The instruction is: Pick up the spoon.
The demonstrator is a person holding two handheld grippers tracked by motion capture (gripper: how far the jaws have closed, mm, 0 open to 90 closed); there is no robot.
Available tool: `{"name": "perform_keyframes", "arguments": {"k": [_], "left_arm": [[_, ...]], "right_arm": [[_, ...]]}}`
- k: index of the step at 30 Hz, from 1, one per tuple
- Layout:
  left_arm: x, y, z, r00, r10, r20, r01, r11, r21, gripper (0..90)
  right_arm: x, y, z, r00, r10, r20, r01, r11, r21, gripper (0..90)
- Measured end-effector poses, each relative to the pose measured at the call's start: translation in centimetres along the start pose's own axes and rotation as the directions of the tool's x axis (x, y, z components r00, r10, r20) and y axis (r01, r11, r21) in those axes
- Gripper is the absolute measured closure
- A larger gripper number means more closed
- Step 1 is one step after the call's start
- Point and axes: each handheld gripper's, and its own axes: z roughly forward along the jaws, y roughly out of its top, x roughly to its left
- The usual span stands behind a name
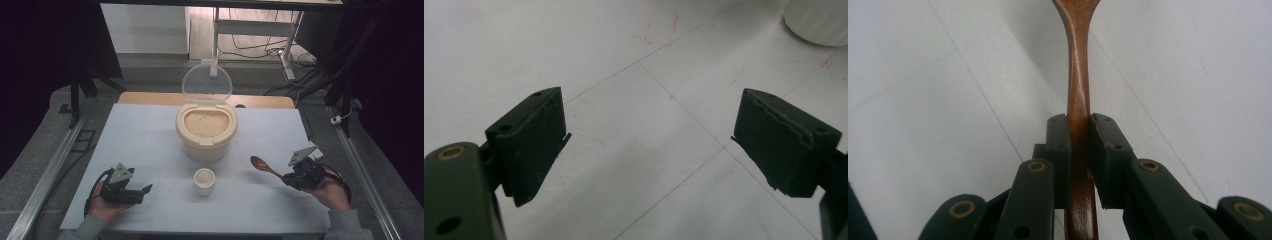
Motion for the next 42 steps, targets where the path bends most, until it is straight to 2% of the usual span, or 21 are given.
{"name": "perform_keyframes", "arguments": {"k": [9, 16, 19, 26, 35, 38, 41, 42], "left_arm": [[0.1, 0.0, 0.0, 1.0000, -0.005, 0.002, 0.005, 1.0000, 0.001, 13.5], [0.1, 0.1, 0.1, 1.0000, -0.005, 0.000, 0.005, 1.0000, 0.000, 13.6], [0.2, 0.1, 0.1, 1.0000, -0.009, 0.000, 0.009, 1.0000, 0.000, 13.6], [0.2, 0.2, 0.2, 0.9999, -0.010, -0.004, 0.010, 0.9999, 0.002, 13.6], [0.2, 0.3, 0.2, 0.9999, -0.013, -0.003, 0.013, 0.9999, 0.000, 13.6], [0.2, 0.4, 0.1, 0.9998, -0.017, -0.002, 0.017, 0.9998, -0.006, 13.6], [0.3, 0.4, 0.1, 0.9998, -0.018, -0.001, 0.018, 0.9998, -0.007, 13.6], [0.3, 0.4, 0.1, 0.9998, -0.018, -0.001, 0.018, 0.9998, -0.007, 13.7]], "right_arm": [[1.2, 1.5, -0.8, 0.9989, -0.044, -0.014, 0.043, 0.996, -0.080, 78.5], [2.7, 3.1, -1.3, 0.9933, -0.111, -0.035, 0.105, 0.987, -0.123, 78.5], [3.7, 4.2, -1.5, 0.9875, -0.150, -0.050, 0.140, 0.978, -0.153, 78.5], [5.5, 6.3, -1.7, 0.9740, -0.218, -0.062, 0.205, 0.964, -0.169, 78.4], [6.9, 8.8, -1.2, 0.9589, -0.270, -0.087, 0.251, 0.950, -0.188, 78.4], [7.6, 9.9, -0.9, 0.9515, -0.295, -0.087, 0.277, 0.944, -0.178, 78.4], [8.3, 11.0, -0.8, 0.9400, -0.327, -0.098, 0.306, 0.934, -0.183, 78.5], [8.3, 11.0, -0.8, 0.9400, -0.327, -0.098, 0.306, 0.934, -0.183, 78.5]]}}
